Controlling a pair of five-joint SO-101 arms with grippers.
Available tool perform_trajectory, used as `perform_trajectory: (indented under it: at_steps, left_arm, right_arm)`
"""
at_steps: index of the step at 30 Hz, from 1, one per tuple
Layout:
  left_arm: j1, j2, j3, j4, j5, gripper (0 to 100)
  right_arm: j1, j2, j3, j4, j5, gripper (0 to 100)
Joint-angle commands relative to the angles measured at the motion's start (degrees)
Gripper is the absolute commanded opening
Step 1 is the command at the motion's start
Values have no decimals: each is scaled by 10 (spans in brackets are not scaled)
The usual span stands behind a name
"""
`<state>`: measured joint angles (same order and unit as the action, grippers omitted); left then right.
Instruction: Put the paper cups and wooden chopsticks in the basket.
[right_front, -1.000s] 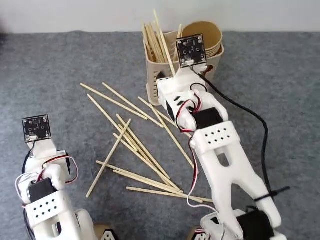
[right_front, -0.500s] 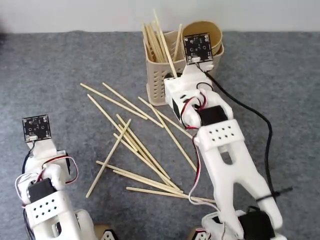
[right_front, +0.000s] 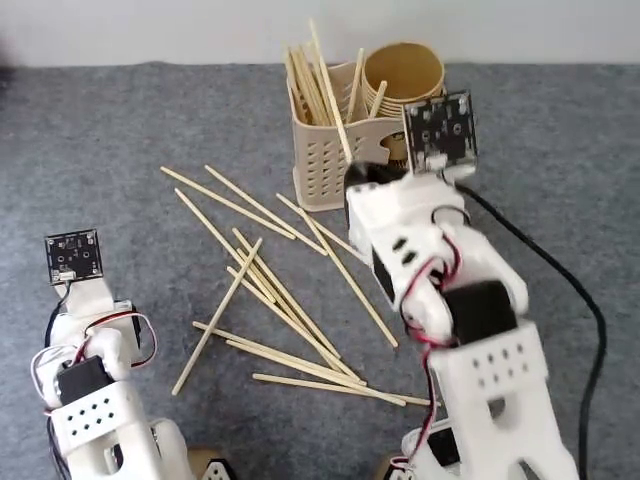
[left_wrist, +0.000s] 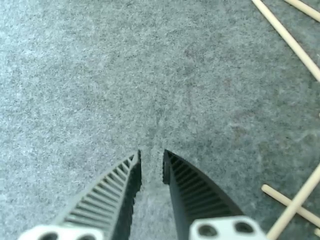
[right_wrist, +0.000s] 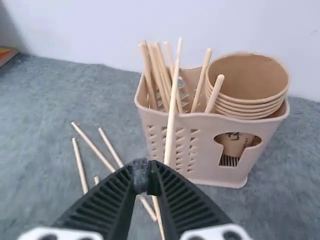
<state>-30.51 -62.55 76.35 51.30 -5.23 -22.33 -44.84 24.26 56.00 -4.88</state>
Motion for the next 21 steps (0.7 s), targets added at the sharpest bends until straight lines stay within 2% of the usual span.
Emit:
perform_trajectory:
  at_steps: [1,6,11,21]
  left_arm:
    - [5,-6,-2,-11,-7,73]
    - [5,-5,-2,-11,-7,73]
    - [5,-5,-2,-11,-7,73]
    - [5,-5,-2,-12,-8,73]
  right_arm:
    - [-14,-63,-21,46,4,8]
    - [-17,-87,33,21,4,27]
    - [-18,-35,55,-25,4,147]
    - [-15,156,-69,-35,-30,149]
